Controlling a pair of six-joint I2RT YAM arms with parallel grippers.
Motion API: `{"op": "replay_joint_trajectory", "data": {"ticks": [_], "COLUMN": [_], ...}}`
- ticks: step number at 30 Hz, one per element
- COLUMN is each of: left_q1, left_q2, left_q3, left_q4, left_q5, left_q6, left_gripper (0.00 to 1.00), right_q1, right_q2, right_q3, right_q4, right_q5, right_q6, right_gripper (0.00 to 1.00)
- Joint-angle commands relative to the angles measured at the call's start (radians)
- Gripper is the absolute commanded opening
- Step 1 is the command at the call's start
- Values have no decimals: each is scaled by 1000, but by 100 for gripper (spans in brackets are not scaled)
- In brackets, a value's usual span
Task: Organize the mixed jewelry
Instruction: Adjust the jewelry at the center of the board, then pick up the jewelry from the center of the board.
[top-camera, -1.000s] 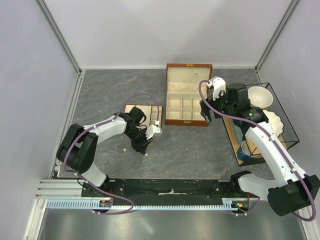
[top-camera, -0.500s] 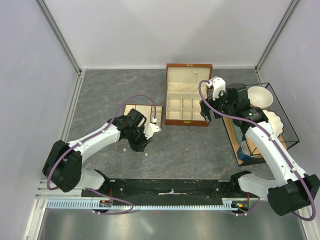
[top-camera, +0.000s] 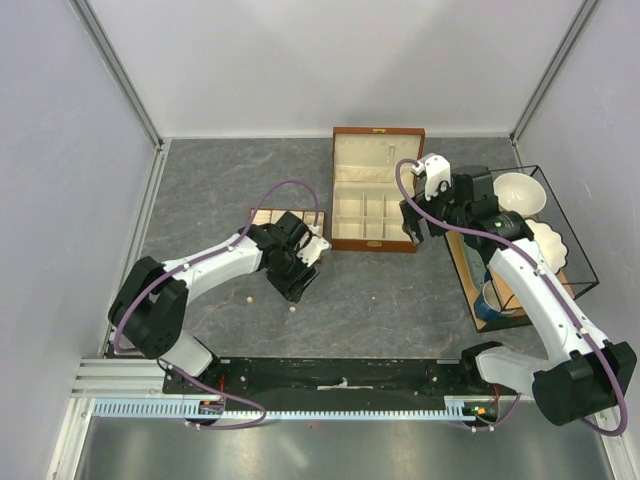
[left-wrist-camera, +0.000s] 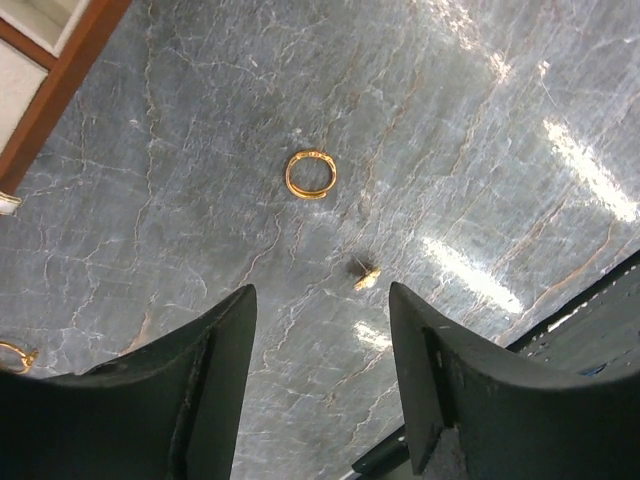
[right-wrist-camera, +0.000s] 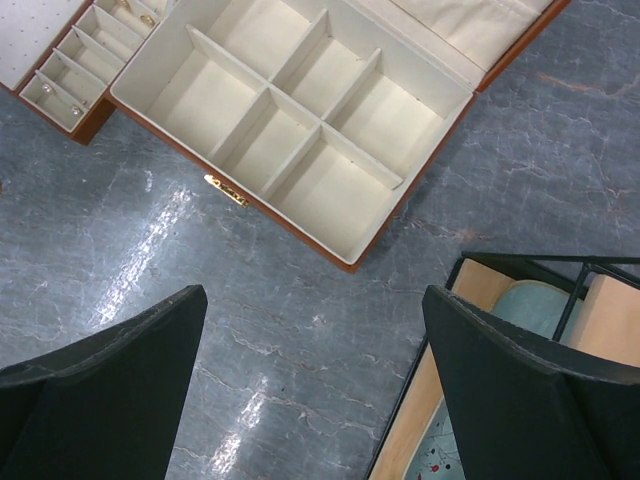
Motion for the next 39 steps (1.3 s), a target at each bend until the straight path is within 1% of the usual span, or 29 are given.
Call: {"op": "replay_joint_trajectory", "data": {"ticks": [1,2,3,4,9,10,13,15,17,18,21,22,23,24,25,28,31,36,39], "left_q1": [-11,-12,-14,-14,-17,-20,-47,-58,-57,-57,-55,-55,-57,-58,-58,-63,-64,-66,-69], "left_q2": [34,39,45,54,100,97,71,70,74,74,70,61,53,44,21,-19,-32,4,19], "left_q3": [54,68,73,79,88,82,68,65,64,56,41,19,8,-7,-39,-87,-93,-79,-71], "left_q4": [-30,-38,-44,-50,-67,-59,-39,-27,-25,-13,5,17,27,36,59,97,105,103,100], "left_q5": [-19,-12,1,25,10,2,-30,-24,-44,-32,-22,-37,-69,-96,-108,-93,-93,-73,-87], "left_q6": [-116,-143,-154,-165,-176,-203,-222,-232,-261,-274,-335,-379,-413,-432,-480,-505,-501,-495,-496], "left_gripper": [63,65,74,75,76,76,75,75,75,74,69,66,59,58,57,58,59,60,60], "right_q1": [-29,-32,-38,-41,-48,-50,-50,-50,-50,-50,-52,-53,-52,-53,-55,-58,-62,-70,-71], "right_q2": [-26,-27,-26,-24,-17,-18,-23,-24,-24,-23,-14,-4,-3,0,3,6,8,6,6], "right_q3": [2,-1,0,2,5,3,-1,-4,-4,-6,6,14,17,19,23,20,19,19,23], "right_q4": [12,12,10,10,7,7,7,8,12,10,4,1,-4,-7,-7,-8,-7,-8,-11], "right_q5": [-16,-27,-32,-36,-47,-44,-47,-47,-50,-50,-52,-53,-52,-55,-55,-58,-59,-67,-75], "right_q6": [-11,-11,-13,-11,-16,-17,-20,-24,-24,-22,-22,-20,-20,-22,-22,-25,-27,-25,-25], "right_gripper": [98,98,98,98,98,98,98,98,98,98,98,98,98,98,98,98,98,98,98]}}
